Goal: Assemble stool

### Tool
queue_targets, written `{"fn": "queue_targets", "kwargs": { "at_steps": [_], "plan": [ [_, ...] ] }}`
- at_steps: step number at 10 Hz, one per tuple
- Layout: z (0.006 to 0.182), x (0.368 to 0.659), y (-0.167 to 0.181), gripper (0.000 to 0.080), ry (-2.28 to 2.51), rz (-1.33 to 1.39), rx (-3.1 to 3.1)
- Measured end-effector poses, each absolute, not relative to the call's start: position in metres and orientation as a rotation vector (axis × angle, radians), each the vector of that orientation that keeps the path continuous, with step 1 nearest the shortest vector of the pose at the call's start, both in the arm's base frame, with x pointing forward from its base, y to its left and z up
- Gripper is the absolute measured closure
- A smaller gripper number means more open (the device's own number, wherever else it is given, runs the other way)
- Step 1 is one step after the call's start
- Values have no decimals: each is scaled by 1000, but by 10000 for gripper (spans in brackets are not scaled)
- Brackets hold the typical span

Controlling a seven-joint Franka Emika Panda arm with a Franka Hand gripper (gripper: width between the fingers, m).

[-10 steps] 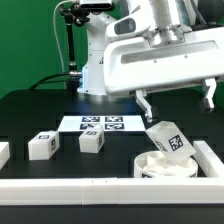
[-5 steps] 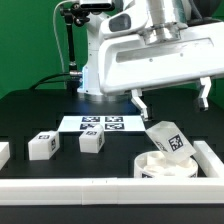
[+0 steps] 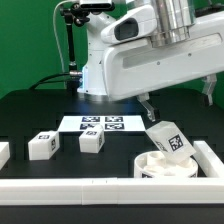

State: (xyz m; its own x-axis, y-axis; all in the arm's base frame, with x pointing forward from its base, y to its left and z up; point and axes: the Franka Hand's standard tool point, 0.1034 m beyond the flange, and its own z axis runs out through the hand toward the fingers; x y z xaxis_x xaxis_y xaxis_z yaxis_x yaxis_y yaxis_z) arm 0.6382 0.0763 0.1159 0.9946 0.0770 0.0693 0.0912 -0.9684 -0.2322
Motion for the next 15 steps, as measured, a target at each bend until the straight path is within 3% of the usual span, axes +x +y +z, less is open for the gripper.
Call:
{"fn": "queue_targets", "kwargs": {
  "at_steps": [8,15],
  "plan": [
    [113,647,70,150,-491,-245,-2897],
    [103,639,52,150,-1280,-313,-2719]
  ]
}}
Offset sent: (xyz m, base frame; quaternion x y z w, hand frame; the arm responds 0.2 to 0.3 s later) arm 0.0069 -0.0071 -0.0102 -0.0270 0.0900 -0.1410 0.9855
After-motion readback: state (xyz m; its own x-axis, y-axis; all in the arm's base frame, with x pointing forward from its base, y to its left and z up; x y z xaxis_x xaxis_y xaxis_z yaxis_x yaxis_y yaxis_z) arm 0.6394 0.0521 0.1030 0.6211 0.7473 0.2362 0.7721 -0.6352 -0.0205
